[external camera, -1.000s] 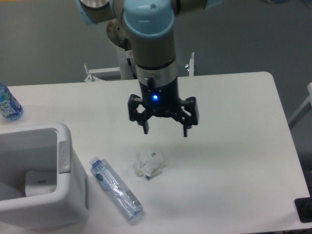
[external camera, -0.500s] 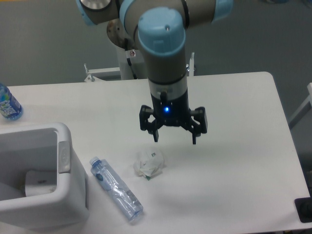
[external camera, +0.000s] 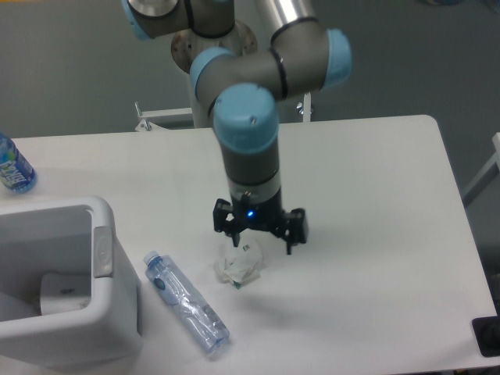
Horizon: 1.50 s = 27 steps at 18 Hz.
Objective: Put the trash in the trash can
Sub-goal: 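Close the gripper on the crumpled paper ball and lift it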
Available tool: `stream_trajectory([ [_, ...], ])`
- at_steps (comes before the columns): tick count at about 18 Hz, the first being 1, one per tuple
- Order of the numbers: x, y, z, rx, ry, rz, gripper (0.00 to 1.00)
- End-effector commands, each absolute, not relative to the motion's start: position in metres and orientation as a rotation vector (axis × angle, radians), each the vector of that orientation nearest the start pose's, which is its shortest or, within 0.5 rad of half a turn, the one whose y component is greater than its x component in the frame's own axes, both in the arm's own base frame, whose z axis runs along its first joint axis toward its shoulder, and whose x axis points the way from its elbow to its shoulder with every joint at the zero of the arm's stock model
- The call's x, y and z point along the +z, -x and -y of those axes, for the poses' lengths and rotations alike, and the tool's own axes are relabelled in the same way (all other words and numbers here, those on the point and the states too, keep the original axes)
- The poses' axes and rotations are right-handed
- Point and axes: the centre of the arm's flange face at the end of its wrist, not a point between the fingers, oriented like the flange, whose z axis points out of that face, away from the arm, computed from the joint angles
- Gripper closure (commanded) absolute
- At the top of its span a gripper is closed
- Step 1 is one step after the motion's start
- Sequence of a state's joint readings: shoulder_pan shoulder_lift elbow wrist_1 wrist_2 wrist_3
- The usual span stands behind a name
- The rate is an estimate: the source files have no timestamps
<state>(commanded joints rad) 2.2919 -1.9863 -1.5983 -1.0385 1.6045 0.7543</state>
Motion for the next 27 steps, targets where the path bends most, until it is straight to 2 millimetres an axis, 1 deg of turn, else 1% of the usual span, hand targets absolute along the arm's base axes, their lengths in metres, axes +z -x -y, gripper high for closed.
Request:
stream_trajectory([
  [1,0.281,0.319,-0.564,0.138,3.104,-0.113,0.00],
  [2,0.274,0.316,-0.567,0.162,3.103,-0.160,0.00],
  [3,0.258,0.311,-0.567,0.161,3.119,-0.190,0.00],
  [5,0.229,0.306,-0.559,0.172,3.160,-0.253,0.00],
  [6,0.218,0.302,-0.553,0.197,3.189,-0.280,0.00],
  [8,0.208,0.295,-0.549,0.233,3.198,-0.341,0.00],
  [11,0.201,0.294,-0.549,0.229,3.203,-0.345,0.00],
  [12,0.201,0.295,-0.550,0.231,3.205,-0.343,0.06],
  [13,0.201,0.295,-0.550,0.232,3.204,-0.338,0.18],
  [15,0.202,0.296,-0.551,0.235,3.203,-0.327,0.47],
  [17,0.205,0.296,-0.553,0.245,3.196,-0.311,0.90],
  [18,0.207,0.297,-0.554,0.250,3.193,-0.302,1.00],
  [25,0.220,0.301,-0.555,0.274,3.175,-0.305,1.00],
  [27,0.232,0.305,-0.555,0.296,3.158,-0.298,1.00],
])
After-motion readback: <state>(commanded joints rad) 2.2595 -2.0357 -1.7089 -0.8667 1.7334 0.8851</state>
